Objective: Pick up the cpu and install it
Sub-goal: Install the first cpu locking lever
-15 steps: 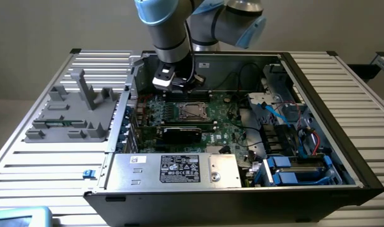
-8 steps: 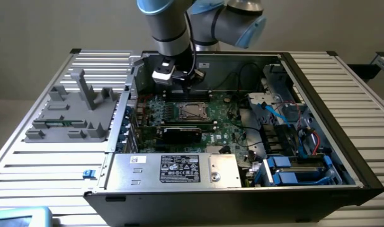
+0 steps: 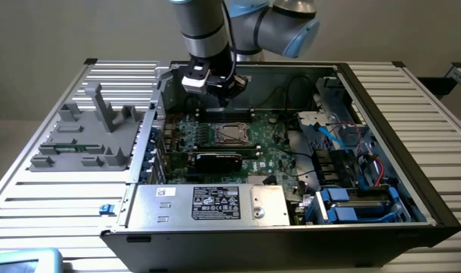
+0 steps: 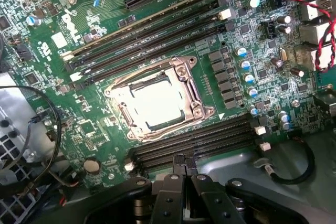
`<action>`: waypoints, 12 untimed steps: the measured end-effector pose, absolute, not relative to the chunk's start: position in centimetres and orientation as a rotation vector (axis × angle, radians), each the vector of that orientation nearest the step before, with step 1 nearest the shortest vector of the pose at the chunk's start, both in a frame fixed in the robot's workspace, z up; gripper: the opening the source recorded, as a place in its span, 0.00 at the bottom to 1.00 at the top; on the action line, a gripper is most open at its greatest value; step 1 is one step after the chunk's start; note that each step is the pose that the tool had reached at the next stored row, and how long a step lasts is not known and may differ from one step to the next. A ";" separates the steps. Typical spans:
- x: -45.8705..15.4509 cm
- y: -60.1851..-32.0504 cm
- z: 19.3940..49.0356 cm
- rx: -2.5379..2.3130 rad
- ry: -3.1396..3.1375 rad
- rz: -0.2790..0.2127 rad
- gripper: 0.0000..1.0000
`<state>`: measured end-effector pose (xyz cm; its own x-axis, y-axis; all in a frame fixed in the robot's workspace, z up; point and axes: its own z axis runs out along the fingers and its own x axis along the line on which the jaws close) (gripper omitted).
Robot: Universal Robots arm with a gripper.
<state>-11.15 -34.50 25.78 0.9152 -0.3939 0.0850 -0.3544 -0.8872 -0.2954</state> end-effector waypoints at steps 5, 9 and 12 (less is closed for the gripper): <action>-11.1 -34.5 26.3 -2.819 0.535 -0.196 0.11; -11.1 -34.5 26.3 -2.868 0.515 -0.201 0.11; -11.1 -34.5 26.3 -2.894 0.500 -0.195 0.11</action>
<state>-11.13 -34.50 26.34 0.9343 -0.3435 0.0955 -0.3174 -0.9234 -0.2158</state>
